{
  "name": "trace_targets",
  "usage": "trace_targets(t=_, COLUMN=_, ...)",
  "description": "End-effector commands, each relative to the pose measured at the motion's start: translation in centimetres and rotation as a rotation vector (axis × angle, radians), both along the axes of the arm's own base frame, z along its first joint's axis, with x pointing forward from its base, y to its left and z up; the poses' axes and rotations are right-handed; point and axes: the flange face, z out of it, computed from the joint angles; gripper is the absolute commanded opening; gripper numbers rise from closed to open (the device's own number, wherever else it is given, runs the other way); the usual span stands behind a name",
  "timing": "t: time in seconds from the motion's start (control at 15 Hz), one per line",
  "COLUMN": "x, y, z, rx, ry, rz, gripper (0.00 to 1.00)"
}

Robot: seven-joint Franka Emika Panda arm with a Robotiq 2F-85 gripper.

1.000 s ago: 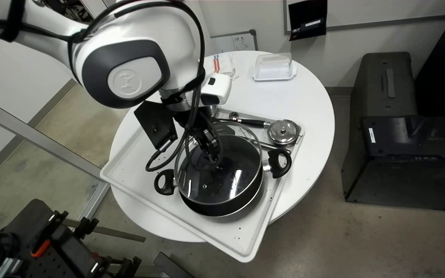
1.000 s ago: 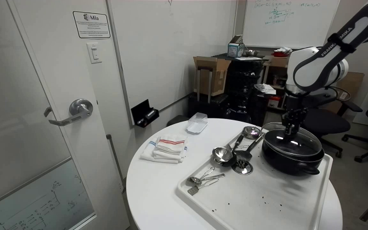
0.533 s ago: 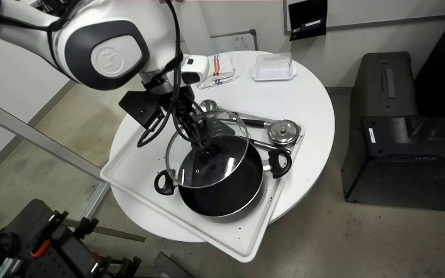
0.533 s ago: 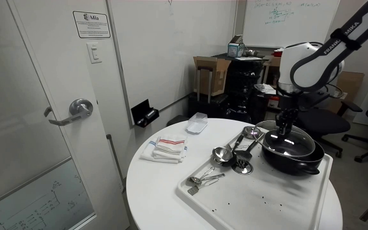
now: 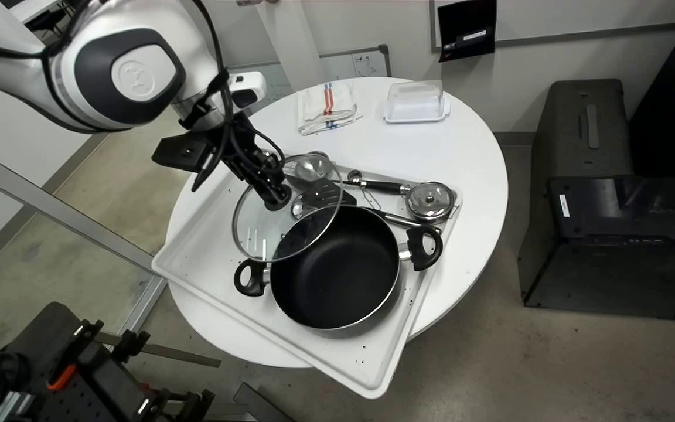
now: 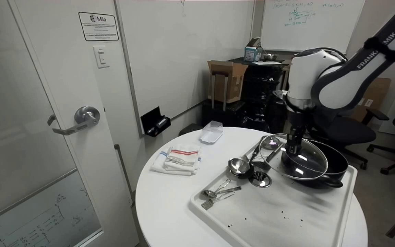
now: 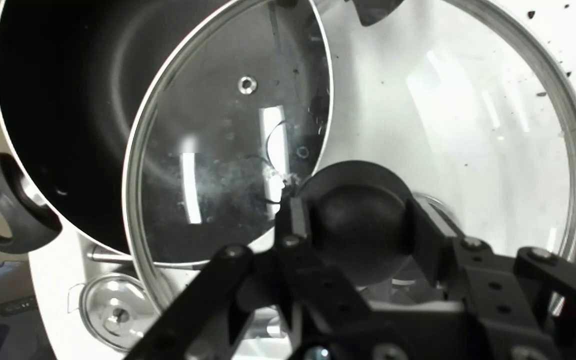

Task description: Remove the lid from the pot

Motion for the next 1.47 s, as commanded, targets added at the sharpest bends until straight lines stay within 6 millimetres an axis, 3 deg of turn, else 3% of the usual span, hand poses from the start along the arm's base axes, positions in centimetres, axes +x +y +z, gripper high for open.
trace_targets(t=0.0, x=-0.3, y=3.5, z=0.6, rx=-0.027, ry=-0.035, rz=0.096, gripper=0.26)
trace_targets(t=0.33, x=-1.3, y=8.4, z=-1.1, rx=-0.037, ry=-0.032, rz=0.242, gripper=0.26)
trace_targets(t=0.8, x=-4.9, y=13.2, z=-5.4, rx=-0.043, ry=-0.005, rz=0.419, gripper=0.26)
trace_targets(t=1.4, x=-6.7, y=14.8, z=-7.7, rx=-0.025, ry=0.035, rz=0.479, gripper=0.26)
